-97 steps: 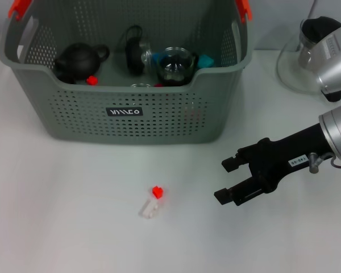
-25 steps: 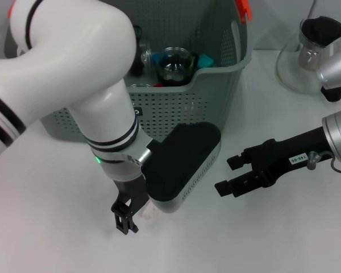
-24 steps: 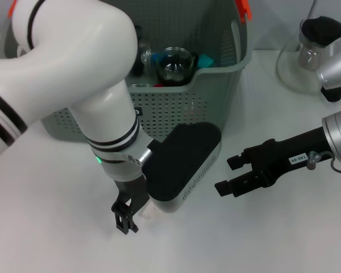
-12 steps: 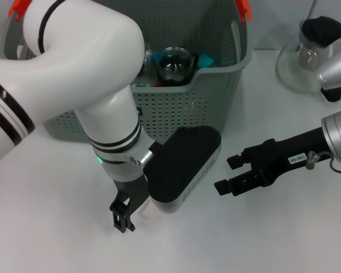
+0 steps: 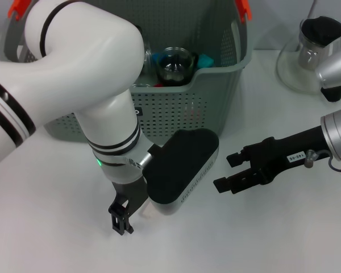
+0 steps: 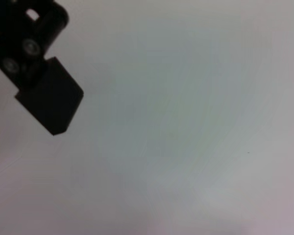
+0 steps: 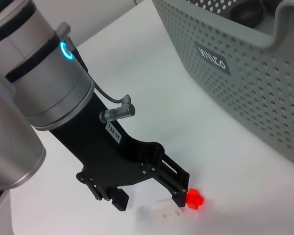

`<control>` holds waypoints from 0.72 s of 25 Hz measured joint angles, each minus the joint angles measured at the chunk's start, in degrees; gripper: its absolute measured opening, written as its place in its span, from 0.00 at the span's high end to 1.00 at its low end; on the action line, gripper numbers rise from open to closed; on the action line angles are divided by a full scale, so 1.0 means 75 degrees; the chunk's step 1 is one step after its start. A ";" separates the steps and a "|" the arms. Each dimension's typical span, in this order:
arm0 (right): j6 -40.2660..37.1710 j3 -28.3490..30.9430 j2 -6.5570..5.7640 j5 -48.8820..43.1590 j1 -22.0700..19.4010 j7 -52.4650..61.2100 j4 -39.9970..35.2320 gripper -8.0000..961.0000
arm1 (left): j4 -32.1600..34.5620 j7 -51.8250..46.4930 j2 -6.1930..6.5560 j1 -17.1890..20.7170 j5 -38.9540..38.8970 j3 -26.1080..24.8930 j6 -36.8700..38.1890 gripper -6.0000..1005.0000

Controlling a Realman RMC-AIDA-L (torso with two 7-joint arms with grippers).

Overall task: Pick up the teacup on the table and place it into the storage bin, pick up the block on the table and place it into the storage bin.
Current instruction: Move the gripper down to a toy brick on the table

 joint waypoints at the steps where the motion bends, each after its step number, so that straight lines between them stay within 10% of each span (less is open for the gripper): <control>1: 0.0015 0.0000 0.0006 0.0000 0.0000 -0.0003 0.0000 0.03 | -0.0008 0.0000 -0.0001 0.0000 -0.0001 0.0001 -0.0012 0.09; 18: 0.0061 0.0000 0.0017 0.0001 0.0000 -0.0005 0.0000 0.04 | -0.0167 0.0000 -0.0001 -0.0012 -0.0018 0.0117 -0.0042 0.10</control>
